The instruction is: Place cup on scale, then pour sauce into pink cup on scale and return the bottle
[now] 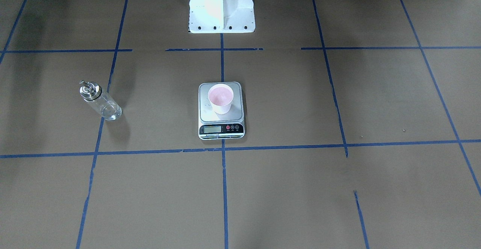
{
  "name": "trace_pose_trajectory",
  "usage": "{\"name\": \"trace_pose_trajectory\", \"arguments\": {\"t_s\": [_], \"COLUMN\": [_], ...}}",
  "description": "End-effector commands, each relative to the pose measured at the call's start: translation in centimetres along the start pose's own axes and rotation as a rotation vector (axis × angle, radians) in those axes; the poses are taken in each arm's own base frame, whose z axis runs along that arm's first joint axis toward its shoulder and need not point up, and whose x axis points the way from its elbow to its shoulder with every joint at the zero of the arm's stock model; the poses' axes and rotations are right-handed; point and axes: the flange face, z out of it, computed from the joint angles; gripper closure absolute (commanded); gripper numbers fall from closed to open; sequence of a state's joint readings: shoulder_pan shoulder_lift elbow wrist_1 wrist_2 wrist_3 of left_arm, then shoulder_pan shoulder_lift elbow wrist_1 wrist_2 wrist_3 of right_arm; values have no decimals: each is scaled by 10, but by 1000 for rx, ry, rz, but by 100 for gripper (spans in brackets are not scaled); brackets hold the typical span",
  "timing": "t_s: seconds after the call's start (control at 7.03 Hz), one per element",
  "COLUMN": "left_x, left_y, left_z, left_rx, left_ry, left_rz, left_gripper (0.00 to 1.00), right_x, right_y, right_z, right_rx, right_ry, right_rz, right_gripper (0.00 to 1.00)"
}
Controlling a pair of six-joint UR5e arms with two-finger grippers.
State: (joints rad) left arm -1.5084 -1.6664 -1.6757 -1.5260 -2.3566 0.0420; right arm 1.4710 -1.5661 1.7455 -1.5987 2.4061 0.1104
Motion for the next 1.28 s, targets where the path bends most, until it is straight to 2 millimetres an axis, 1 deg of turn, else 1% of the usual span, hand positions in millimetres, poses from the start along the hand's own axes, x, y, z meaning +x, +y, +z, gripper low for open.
{"name": "trace_pose_trajectory", "arguments": {"t_s": [0.0,0.14,0.28,0.57,0.71,0.85,1.0,1.14], "left_x": [9,16,15,14,9,-6,-6,-9], "left_y": [-1,3,2,4,7,18,18,19], "left_z": [-10,-15,-15,-18,-20,-22,-25,-22], "left_rx": [16,25,27,36,39,39,44,39], "left_ry": [2,6,6,-1,-5,-8,-11,-9], "left_rz": [8,12,19,34,30,105,124,122], "left_gripper": [0,0,0,0,0,0,0,0], "right_x": [2,2,2,1,0,-2,-3,-3], "right_y": [-1,-2,-2,-1,-1,-1,-1,-2], "right_z": [1,0,-4,-5,-6,-7,-9,-9], "right_rx": [1,6,13,11,13,16,21,22], "right_ry": [-2,-2,-5,-19,-19,-19,-14,-11], "right_rz": [1,-4,-3,1,-3,-6,-9,-10], "right_gripper": [0,0,0,0,0,0,0,0]}}
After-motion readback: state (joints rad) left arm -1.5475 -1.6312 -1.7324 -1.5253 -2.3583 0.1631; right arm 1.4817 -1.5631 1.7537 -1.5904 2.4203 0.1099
